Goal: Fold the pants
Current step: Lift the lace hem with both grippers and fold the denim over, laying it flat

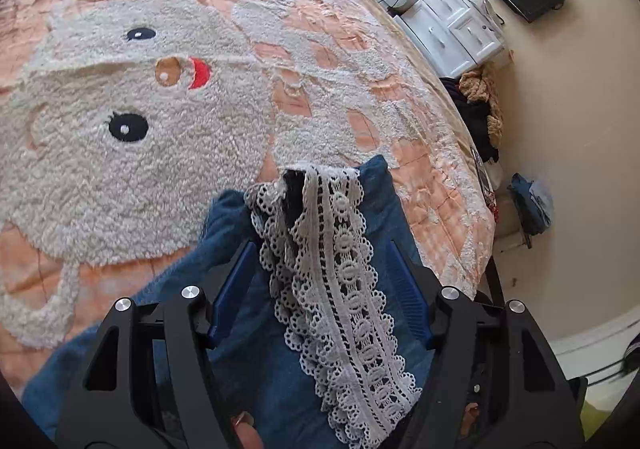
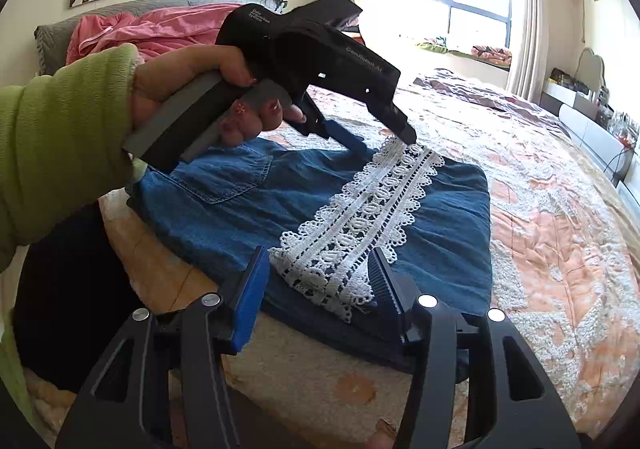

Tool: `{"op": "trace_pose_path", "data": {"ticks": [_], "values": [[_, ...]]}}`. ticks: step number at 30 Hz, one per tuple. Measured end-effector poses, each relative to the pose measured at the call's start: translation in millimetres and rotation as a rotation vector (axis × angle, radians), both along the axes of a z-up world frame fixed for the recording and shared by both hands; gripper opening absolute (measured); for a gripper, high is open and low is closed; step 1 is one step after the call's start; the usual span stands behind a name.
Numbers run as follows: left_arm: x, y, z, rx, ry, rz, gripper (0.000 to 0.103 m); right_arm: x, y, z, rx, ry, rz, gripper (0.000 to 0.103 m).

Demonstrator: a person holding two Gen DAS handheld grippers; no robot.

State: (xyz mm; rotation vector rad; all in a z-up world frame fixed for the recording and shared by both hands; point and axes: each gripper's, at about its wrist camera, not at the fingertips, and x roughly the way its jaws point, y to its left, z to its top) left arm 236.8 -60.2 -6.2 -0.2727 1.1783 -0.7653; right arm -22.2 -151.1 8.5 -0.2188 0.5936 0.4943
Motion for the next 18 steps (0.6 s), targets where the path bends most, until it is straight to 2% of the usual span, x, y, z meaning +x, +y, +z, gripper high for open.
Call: {"op": "trace_pose_path", "data": {"ticks": [3, 4, 6, 10, 14, 18], "values": [[-3, -3, -8, 0.046, 0.024, 0.004, 0.061, 3, 10, -3, -0.046, -0.007, 0.028, 0.051], [-2, -4, -10, 0.058, 0.031, 0.013, 0.062, 3, 13, -6, -0.072, -0.007, 0.035, 0.054], [0, -5, -14, 0.065, 0.040, 0.019, 0.064, 6, 25, -11, -0.149, -0.017, 0.020, 0.057], [3, -10, -21, 0.083, 0.059, 0.030, 0.067, 14, 33, -30, -0.293, -0.054, -0.031, 0.055], [4, -11, -24, 0.075, 0.069, 0.039, 0.070, 23, 14, -24, -0.156, -0.001, -0.040, 0.019], [8, -15, -25, 0.064, 0.079, 0.057, 0.070, 31, -20, -11, 0.087, 0.085, -0.033, 0.015]]}}
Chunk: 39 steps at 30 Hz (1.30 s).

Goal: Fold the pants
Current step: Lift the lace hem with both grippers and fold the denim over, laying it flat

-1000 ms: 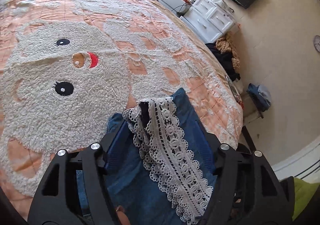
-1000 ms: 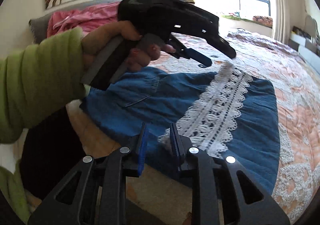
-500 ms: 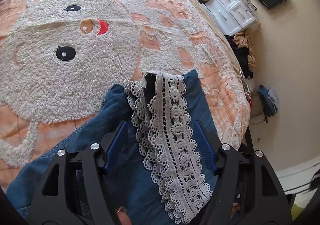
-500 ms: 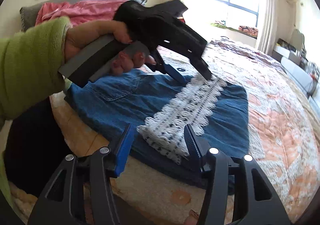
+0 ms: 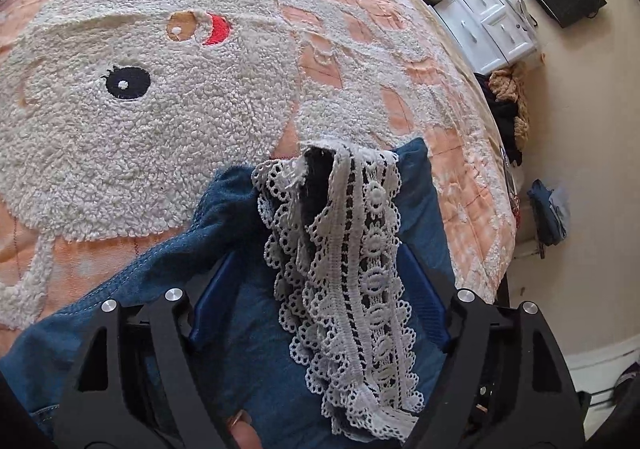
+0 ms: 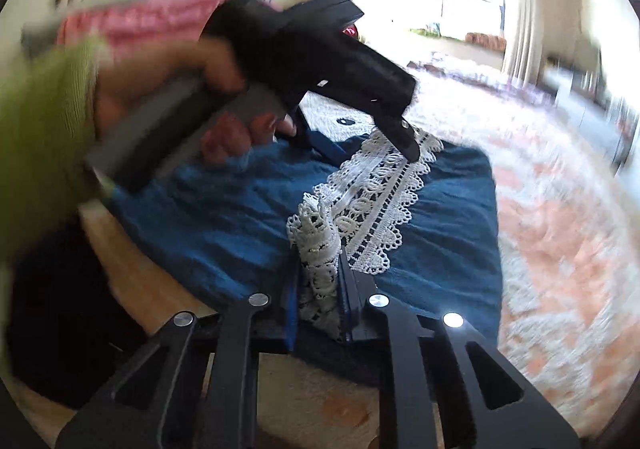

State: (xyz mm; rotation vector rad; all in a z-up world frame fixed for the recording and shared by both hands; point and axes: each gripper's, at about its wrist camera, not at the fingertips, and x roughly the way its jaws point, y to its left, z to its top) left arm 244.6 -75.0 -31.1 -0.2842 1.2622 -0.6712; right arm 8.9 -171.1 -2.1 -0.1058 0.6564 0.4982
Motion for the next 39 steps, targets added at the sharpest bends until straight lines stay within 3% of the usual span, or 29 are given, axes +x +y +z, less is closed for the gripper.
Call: {"op": "trace_pose_path", "data": {"ticks": [1, 3, 5, 8, 15, 18, 20, 22, 26, 31, 33, 35, 39], "values": [[1, -2, 0, -0.004, -0.002, 0.005, 0.067, 1, -6, 1, 0.038, 0.012, 0.000, 0.014], [3, -5, -1, -0.016, 0.006, 0.006, 0.028, 3, -13, 7, 0.080, 0.018, 0.000, 0.014], [2, -9, -2, -0.018, 0.012, 0.008, 0.018, 4, -15, 8, 0.078, 0.013, -0.003, 0.014], [-2, -4, 3, -0.029, -0.011, 0.021, 0.010, 1, -15, 13, 0.077, 0.002, 0.009, 0.014], [-24, 31, 16, 0.015, -0.103, 0.089, 0.010, -5, -3, 7, 0.042, -0.025, 0.092, 0.014], [-24, 34, 2, 0.070, -0.105, 0.116, 0.027, -4, 8, -3, -0.026, 0.003, 0.109, 0.018], [-23, 36, -3, 0.060, -0.111, 0.129, 0.028, -8, 8, -5, -0.027, 0.016, 0.121, 0.026], [-24, 37, -1, 0.054, -0.134, 0.135, 0.032, -12, 3, 0, -0.006, 0.018, 0.129, 0.030], [-30, 47, 14, 0.087, -0.204, 0.178, 0.050, -16, -24, 17, 0.108, 0.015, 0.115, 0.044], [-56, 55, 34, 0.164, -0.284, 0.198, 0.051, -10, -57, 28, 0.132, -0.006, 0.008, 0.044], [-72, 50, 41, 0.166, -0.325, 0.180, 0.051, -1, -58, 23, 0.095, 0.024, -0.017, 0.035], [-87, 39, 45, 0.160, -0.358, 0.151, 0.051, 3, -54, 11, 0.072, 0.080, -0.002, 0.027], [-100, 13, 40, 0.140, -0.372, 0.094, 0.051, 1, -35, -9, -0.001, 0.116, 0.026, 0.026]]}}
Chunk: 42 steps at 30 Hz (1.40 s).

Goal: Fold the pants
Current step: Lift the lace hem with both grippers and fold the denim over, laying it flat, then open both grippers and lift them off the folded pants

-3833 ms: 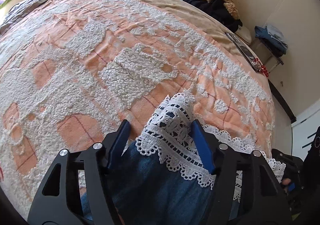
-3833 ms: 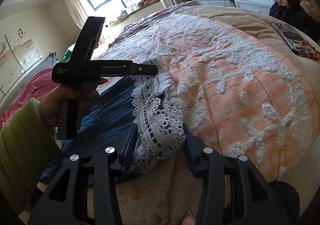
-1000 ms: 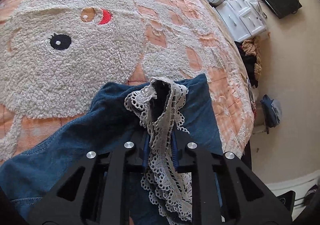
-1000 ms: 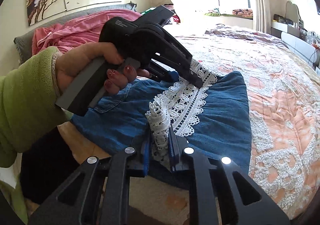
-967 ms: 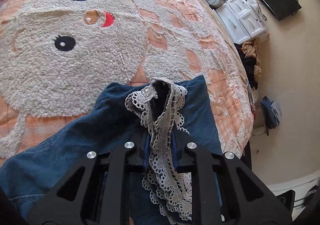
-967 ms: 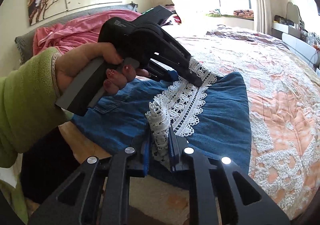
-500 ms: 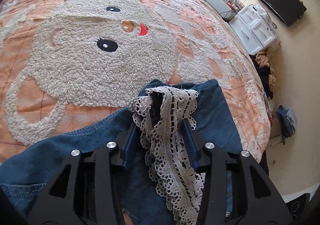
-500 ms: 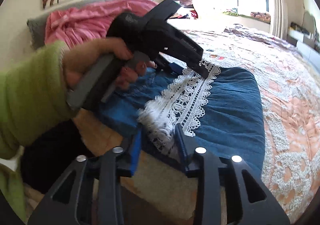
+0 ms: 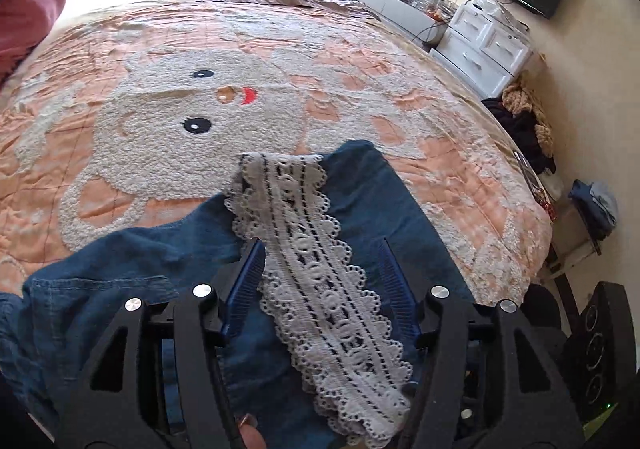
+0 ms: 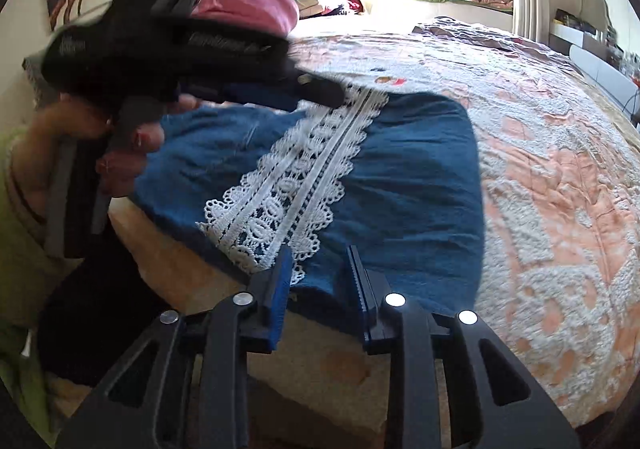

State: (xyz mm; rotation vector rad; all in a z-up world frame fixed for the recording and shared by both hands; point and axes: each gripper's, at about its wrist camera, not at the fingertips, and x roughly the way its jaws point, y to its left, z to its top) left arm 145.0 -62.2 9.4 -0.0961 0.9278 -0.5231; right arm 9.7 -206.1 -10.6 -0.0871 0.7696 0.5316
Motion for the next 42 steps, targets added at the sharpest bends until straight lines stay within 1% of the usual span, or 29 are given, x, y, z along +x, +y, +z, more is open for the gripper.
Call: {"op": "trace_pose_path", "data": {"ticks": [2, 5, 7, 9, 13, 15, 16, 19, 21, 25, 36, 40, 42], "values": [[2, -9, -9, 0.021, 0.003, 0.003, 0.051, 0, 0, -2, 0.009, 0.007, -0.001, 0.026], [10, -14, -25, 0.056, 0.024, 0.035, 0.051, 1, -2, -8, 0.041, 0.018, -0.012, 0.026], [11, -17, -31, 0.066, 0.014, 0.046, 0.051, 0, -4, -9, 0.051, 0.017, -0.019, 0.025], [10, -20, -34, 0.089, -0.004, 0.051, 0.051, -1, -3, -11, 0.050, 0.010, -0.021, 0.025], [8, -19, -30, 0.086, -0.002, 0.066, 0.053, -8, -9, -11, 0.077, 0.014, -0.030, 0.026], [5, -17, -26, 0.081, 0.002, 0.074, 0.063, -8, -13, -10, 0.094, 0.022, -0.043, 0.026], [2, -16, -23, 0.079, -0.001, 0.077, 0.064, -8, -15, -9, 0.103, 0.022, -0.051, 0.028], [-5, -13, -14, 0.069, -0.015, 0.083, 0.066, -9, -22, -6, 0.123, 0.013, -0.071, 0.033], [-11, -10, -8, 0.065, -0.024, 0.089, 0.070, -11, -25, -3, 0.136, 0.007, -0.083, 0.035], [-21, -3, 5, 0.064, -0.044, 0.105, 0.076, -18, -29, 1, 0.143, -0.007, -0.102, 0.039], [-51, 20, 29, 0.063, -0.090, 0.146, 0.091, -22, -40, 16, 0.156, -0.037, -0.161, 0.060], [-61, 36, 34, 0.065, -0.098, 0.174, 0.093, -23, -37, 23, 0.165, -0.044, -0.164, 0.067], [-65, 45, 35, 0.075, -0.102, 0.193, 0.093, -26, -34, 28, 0.161, -0.054, -0.158, 0.068]]}}
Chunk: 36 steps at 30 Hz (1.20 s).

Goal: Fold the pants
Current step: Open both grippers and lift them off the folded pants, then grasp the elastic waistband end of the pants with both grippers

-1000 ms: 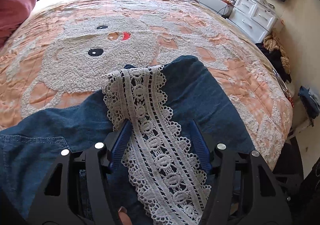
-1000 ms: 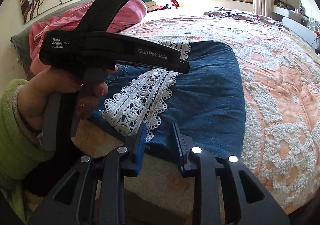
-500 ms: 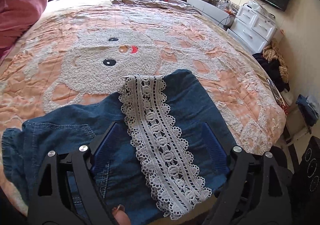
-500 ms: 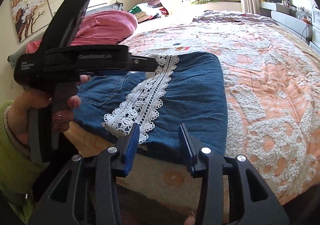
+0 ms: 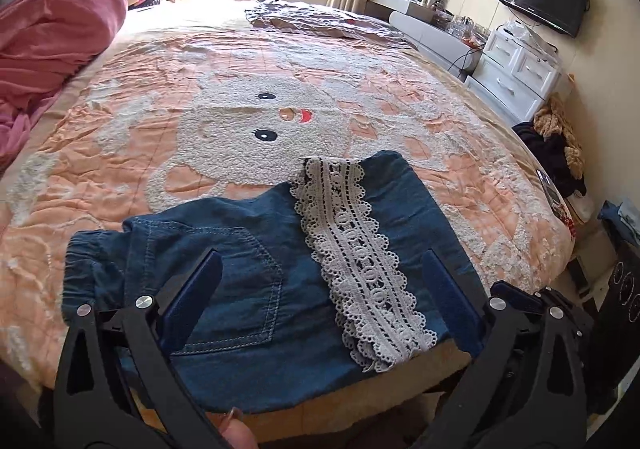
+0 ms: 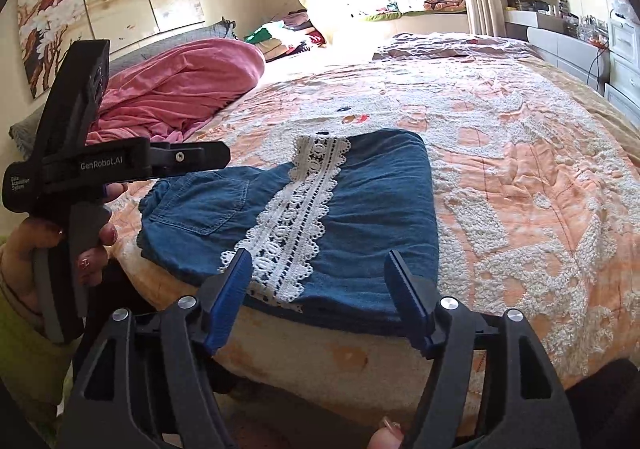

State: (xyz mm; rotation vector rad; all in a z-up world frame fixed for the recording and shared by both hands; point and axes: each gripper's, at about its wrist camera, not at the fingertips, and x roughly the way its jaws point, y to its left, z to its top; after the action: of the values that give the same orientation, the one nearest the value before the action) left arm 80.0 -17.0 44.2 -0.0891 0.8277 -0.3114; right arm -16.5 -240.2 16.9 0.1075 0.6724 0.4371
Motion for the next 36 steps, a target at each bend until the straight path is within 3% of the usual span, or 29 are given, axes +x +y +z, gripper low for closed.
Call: {"op": "trace_pose_path", "data": {"ticks": [10, 18, 31, 36], "values": [[-22, 65, -1, -0.014, 0.018, 0.118, 0.093, 2, 30, 16, -0.043, -0.026, 0.031, 0.081], [-37, 105, -9, 0.021, 0.018, 0.191, 0.093, 20, 57, 28, -0.076, -0.033, 0.065, 0.087], [-44, 129, -34, -0.017, 0.078, 0.216, 0.093, 75, 123, 45, -0.133, -0.027, 0.207, 0.090], [-50, 135, -45, -0.047, 0.113, 0.224, 0.093, 99, 145, 40, -0.152, 0.014, 0.250, 0.090]]}}
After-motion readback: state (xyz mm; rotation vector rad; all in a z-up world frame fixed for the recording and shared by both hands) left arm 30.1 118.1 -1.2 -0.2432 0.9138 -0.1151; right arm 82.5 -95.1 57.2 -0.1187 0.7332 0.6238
